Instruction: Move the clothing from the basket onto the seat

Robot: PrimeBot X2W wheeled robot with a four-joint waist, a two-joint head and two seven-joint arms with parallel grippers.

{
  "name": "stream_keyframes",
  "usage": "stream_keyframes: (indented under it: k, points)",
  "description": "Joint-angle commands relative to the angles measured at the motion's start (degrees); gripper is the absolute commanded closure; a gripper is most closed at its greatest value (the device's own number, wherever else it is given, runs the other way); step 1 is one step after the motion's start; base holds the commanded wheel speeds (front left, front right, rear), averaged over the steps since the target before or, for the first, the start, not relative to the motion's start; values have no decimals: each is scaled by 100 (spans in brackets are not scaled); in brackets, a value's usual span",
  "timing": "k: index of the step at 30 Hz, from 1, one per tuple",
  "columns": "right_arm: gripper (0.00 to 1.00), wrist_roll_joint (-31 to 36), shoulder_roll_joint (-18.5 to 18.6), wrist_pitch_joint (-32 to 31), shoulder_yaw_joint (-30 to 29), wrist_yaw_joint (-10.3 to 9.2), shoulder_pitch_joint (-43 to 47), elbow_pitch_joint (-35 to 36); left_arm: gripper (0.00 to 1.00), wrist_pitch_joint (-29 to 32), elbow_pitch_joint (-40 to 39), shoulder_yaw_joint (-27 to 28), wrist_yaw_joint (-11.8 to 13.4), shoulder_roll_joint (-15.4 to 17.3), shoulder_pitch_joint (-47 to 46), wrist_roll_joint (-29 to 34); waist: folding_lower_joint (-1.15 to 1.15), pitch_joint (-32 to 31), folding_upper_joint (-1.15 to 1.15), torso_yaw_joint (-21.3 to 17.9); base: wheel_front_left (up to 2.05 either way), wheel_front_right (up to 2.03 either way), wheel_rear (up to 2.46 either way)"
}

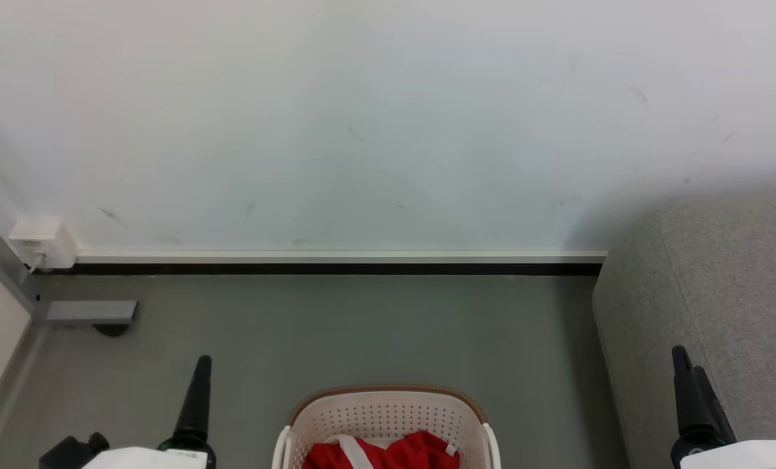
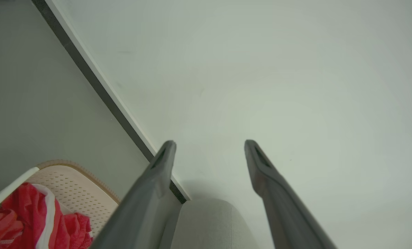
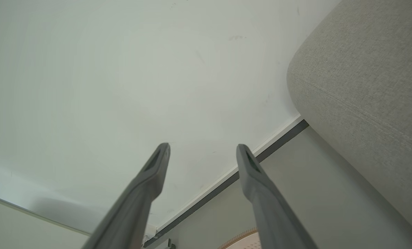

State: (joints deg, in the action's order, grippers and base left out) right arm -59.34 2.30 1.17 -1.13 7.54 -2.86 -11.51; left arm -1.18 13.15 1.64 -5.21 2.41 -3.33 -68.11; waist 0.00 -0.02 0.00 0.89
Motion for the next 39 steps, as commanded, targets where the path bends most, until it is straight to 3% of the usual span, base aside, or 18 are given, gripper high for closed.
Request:
stream_keyframes:
  k: [1, 23, 39]
  points:
    - [0, 204, 81, 44, 29, -2, -30, 109, 0, -44, -107, -9, 15, 34, -34, 183, 0, -2, 0, 3, 0, 0, 0]
    - [0, 2484, 129, 476, 479, -4, 124, 41, 0, -478, -329, -391, 286, 59, 183, 2841, 0, -60, 0, 93, 0, 0, 0]
    - [0, 3495, 80, 753, 425, -5, 267, -32, 0, -753, -198, -653, 711, 324, 377, 4110, 0, -101, 0, 127, 0, 0, 0]
